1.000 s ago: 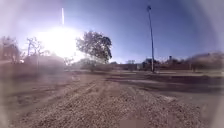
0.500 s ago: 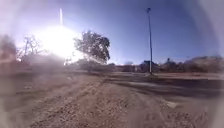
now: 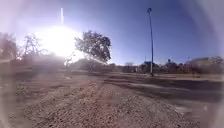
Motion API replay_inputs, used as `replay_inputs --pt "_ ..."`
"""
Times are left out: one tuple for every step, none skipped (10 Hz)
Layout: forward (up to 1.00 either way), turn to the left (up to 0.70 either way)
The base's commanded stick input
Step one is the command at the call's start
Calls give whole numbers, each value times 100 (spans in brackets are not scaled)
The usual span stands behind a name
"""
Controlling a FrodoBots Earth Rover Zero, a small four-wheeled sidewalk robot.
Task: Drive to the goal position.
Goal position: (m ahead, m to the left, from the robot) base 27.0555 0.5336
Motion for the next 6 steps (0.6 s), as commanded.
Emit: replay_inputs --pt "50 0" --pt "50 0" --pt "50 0" --pt "50 0" --pt "50 0" --pt "50 0"
